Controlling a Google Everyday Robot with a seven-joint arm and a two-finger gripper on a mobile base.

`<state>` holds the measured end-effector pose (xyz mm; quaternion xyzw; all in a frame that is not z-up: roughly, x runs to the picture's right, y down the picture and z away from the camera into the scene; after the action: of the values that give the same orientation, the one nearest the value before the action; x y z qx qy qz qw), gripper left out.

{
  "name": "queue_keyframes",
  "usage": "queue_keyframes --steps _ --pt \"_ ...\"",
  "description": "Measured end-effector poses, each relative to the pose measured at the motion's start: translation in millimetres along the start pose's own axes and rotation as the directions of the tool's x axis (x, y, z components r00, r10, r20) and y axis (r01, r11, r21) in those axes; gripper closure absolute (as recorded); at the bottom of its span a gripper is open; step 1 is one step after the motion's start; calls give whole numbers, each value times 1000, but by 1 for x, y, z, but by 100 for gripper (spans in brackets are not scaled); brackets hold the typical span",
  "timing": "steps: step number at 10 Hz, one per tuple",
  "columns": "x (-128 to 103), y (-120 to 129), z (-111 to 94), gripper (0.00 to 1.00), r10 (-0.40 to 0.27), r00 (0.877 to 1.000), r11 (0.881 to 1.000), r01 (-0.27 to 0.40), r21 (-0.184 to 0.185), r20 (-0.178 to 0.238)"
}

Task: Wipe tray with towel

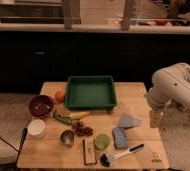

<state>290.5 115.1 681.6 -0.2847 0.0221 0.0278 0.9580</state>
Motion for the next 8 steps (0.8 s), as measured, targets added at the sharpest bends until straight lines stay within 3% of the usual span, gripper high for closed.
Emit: queue_keyframes --steps 2,3,8 --pt "0 0 0 12 0 1000 1000 0 0 0" --pt "0 2 1 18 -4 1000 1000 4 -3 -2" --pt "-20 27 32 20 -51 999 999 51 -6 3"
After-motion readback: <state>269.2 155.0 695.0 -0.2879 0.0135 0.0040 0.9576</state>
